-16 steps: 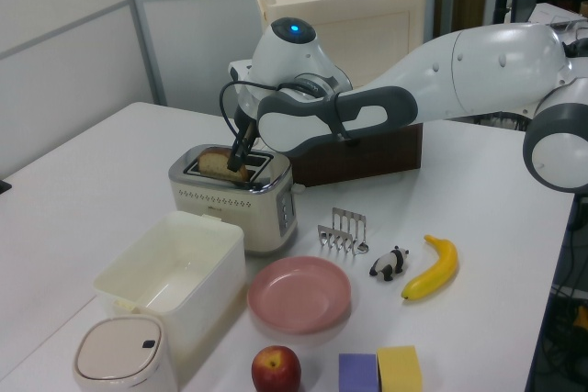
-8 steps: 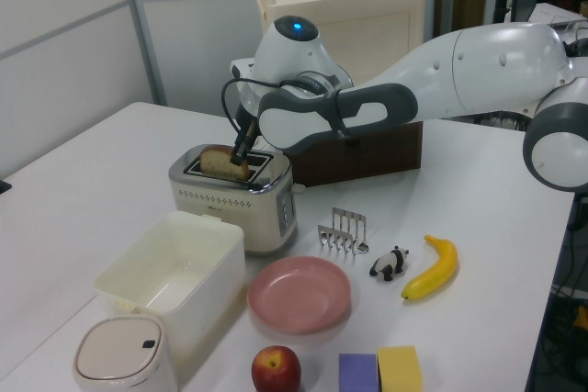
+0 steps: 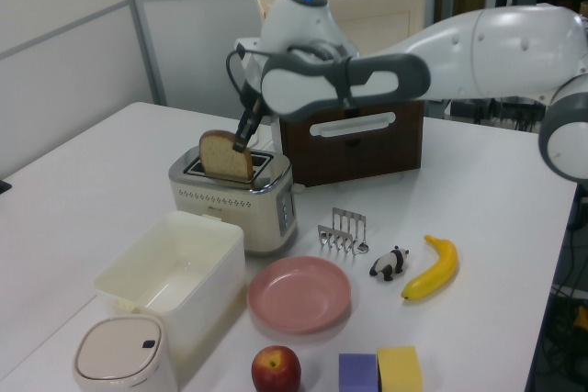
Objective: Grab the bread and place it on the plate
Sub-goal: 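Lift the toast slice up out of the toaster slot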
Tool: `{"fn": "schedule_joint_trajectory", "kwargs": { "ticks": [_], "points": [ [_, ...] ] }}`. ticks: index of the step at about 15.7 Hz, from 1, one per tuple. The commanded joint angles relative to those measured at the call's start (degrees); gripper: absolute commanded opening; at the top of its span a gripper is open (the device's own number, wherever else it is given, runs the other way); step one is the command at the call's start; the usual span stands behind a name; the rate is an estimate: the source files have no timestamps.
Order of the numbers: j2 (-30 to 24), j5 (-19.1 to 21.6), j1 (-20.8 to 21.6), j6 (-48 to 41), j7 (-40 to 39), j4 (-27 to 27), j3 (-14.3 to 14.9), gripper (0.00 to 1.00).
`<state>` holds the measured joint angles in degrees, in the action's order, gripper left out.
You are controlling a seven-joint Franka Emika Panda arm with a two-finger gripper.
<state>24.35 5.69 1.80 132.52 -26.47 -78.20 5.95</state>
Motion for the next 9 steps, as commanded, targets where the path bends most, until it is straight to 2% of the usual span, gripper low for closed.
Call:
{"fn": "schedule_joint_trajectory", "kwargs": {
  "ticks": [1,6,9],
  "points": [
    [-7.0,1.7,0.6,-9.4,-4.0,-2.0,0.1,0.0],
    [-15.1,2.0,1.6,-30.7,-10.9,-2.6,0.3,0.0],
    [-17.5,2.0,1.8,-36.2,-12.2,-2.7,0.2,0.0]
  ]
}}
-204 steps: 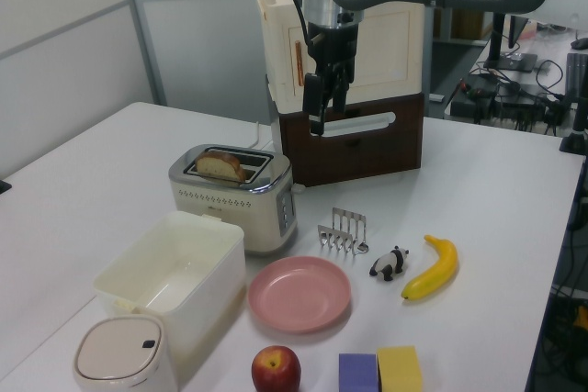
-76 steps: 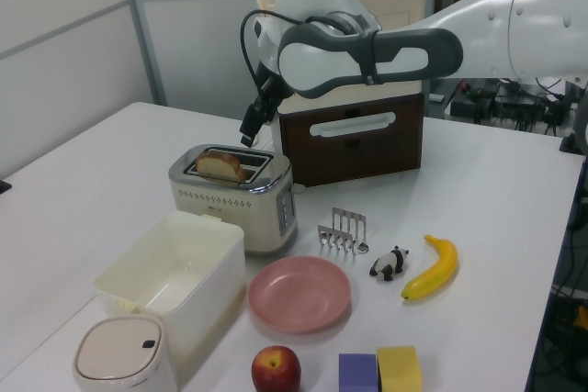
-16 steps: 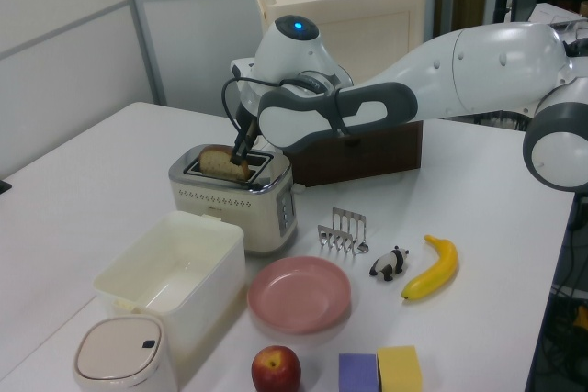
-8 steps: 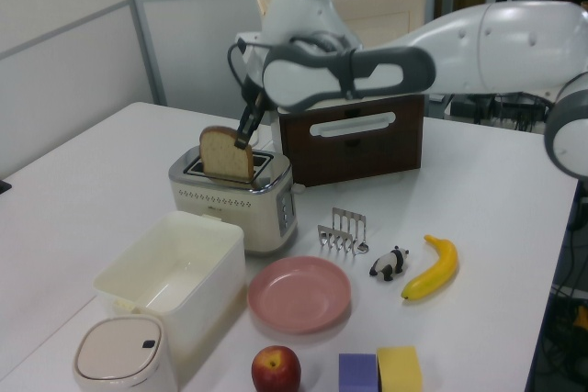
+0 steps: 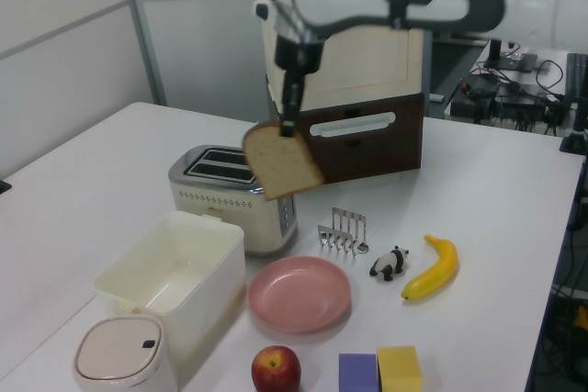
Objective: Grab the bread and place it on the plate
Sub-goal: 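Lift the toast slice up out of the toaster slot, then carry the toast over the pink plate and lower it down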
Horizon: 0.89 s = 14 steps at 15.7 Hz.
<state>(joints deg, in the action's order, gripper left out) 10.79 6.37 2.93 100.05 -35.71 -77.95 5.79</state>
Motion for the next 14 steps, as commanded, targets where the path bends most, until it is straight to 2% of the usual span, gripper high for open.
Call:
{"fn": "schedule_joint_trajectory", "kwargs": {
  "ticks": [1,7,14],
  "points": [
    [-4.0,1.3,0.7,-4.0,-3.0,-3.0,0.3,0.0],
    [-2.4,0.6,1.0,-3.6,-6.2,-7.6,0.1,0.0],
    [1.9,-0.2,2.7,-0.9,-5.9,-7.8,0.1,0.0]
  ]
}}
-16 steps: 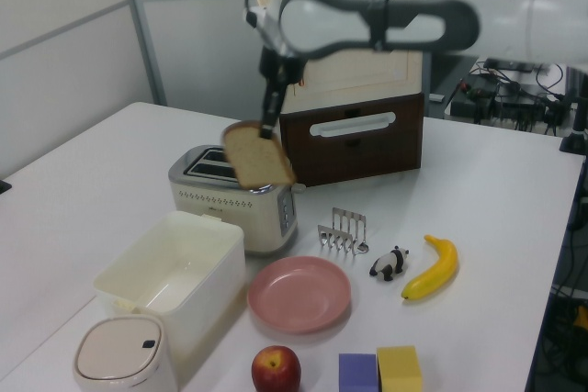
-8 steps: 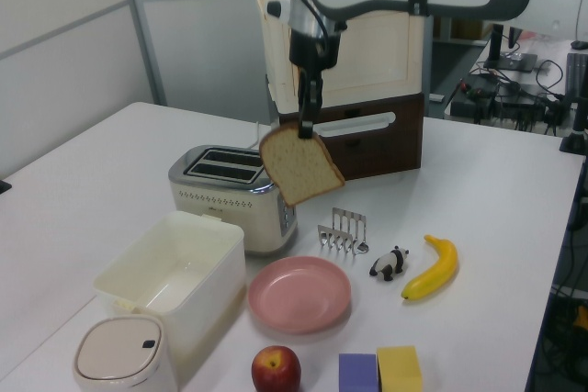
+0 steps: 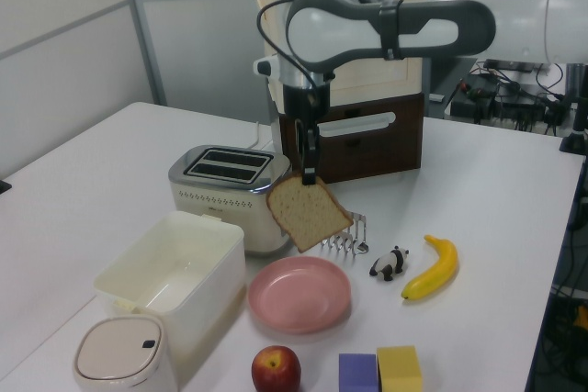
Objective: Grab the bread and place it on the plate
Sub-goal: 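Carry the toast over the pink plate and lower it down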
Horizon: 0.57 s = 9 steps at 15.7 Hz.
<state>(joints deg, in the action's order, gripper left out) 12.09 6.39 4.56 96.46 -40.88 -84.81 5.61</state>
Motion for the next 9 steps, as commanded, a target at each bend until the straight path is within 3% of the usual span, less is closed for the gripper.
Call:
{"fn": "schedule_joint_trajectory", "kwargs": {
  "ticks": [1,9],
  "points": [
    [1.3,-0.3,1.1,3.5,-0.6,-1.0,0.3,0.0],
    [6.4,-2.3,1.9,12.6,0.5,-1.0,0.6,0.0]
  ]
}}
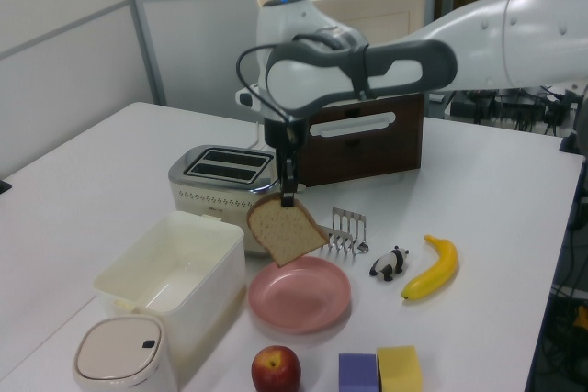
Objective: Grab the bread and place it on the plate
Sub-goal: 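Carry the toast over the pink plate and lower it down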
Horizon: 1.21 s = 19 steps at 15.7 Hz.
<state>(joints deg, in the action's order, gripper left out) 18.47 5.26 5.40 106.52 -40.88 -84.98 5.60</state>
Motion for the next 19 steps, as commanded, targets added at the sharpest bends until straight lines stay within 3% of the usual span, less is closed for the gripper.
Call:
{"fn": "schedule_joint_trajectory", "kwargs": {
  "ticks": [1,17,18,19],
  "points": [
    [0.0,-1.5,1.7,2.6,0.6,-0.9,0.7,0.0],
    [0.4,-5.7,1.6,3.3,0.5,-2.6,1.1,0.0],
    [0.4,-5.6,1.6,3.2,0.8,-2.6,1.0,0.06],
    [0.4,-5.6,1.7,3.1,1.4,-2.6,1.1,0.27]
  ]
}}
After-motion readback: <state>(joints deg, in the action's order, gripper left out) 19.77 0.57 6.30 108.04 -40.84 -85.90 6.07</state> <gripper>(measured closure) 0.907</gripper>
